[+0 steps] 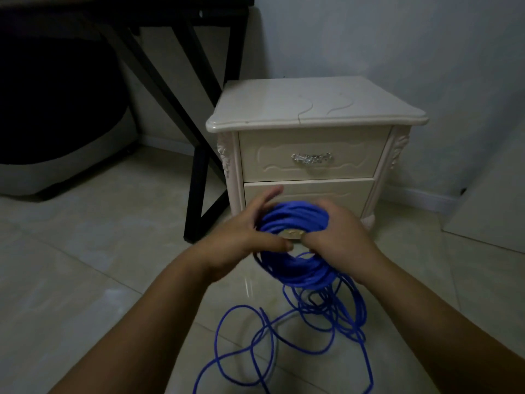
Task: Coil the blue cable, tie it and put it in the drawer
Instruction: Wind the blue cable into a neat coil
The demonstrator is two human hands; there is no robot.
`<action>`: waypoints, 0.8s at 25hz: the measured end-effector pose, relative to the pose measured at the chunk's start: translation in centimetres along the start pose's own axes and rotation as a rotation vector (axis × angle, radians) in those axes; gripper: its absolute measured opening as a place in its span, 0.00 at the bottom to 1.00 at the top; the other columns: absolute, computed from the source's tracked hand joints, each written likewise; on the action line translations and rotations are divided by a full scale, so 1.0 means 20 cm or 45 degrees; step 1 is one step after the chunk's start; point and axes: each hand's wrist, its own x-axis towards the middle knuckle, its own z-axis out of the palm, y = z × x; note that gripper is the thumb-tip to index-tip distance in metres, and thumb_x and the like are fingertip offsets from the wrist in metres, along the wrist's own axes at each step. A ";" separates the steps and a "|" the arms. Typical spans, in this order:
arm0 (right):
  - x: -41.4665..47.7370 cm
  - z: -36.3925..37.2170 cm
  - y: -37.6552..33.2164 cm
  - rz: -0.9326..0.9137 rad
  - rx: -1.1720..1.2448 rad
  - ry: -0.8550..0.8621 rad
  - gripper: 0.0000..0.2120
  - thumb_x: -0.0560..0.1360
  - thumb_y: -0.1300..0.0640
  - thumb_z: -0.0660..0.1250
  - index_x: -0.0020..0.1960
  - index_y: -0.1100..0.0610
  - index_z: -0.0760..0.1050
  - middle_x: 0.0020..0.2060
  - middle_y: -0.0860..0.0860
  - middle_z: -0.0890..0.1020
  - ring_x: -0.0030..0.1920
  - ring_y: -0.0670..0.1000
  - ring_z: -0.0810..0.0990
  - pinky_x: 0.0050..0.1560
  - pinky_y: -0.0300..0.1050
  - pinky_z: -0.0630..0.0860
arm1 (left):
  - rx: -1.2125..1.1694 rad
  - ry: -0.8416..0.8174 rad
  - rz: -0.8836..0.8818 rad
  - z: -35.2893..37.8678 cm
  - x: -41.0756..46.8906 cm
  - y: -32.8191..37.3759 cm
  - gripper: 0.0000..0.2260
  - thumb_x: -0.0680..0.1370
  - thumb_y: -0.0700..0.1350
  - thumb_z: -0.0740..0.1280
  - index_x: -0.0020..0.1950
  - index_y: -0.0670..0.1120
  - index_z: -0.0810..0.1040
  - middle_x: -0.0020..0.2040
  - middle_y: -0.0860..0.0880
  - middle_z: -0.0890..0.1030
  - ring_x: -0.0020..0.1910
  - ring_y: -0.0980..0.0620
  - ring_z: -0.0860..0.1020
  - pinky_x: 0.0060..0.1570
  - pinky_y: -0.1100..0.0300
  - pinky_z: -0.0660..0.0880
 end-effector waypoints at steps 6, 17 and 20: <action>-0.04 0.08 -0.01 -0.354 -0.574 -0.035 0.17 0.70 0.60 0.68 0.54 0.48 0.67 0.38 0.46 0.77 0.38 0.49 0.77 0.34 0.40 0.72 | 0.885 0.376 0.298 0.10 0.04 -0.10 0.10 0.72 0.38 0.70 0.50 0.48 0.76 0.42 0.52 0.79 0.39 0.58 0.76 0.42 0.57 0.76; 0.02 0.09 0.07 0.217 0.864 -0.082 0.20 0.61 0.55 0.75 0.52 0.54 0.78 0.45 0.57 0.83 0.54 0.62 0.82 0.62 0.65 0.73 | -0.318 0.839 0.146 0.09 0.10 -0.09 0.08 0.76 0.38 0.67 0.51 0.50 0.79 0.36 0.48 0.78 0.38 0.48 0.75 0.42 0.54 0.74; 0.01 0.14 0.09 0.281 1.017 -0.048 0.18 0.66 0.58 0.74 0.54 0.53 0.77 0.46 0.56 0.84 0.53 0.61 0.82 0.62 0.66 0.73 | -0.644 0.834 0.063 0.12 0.11 -0.11 0.06 0.76 0.38 0.66 0.50 0.47 0.79 0.33 0.48 0.74 0.38 0.45 0.73 0.38 0.53 0.73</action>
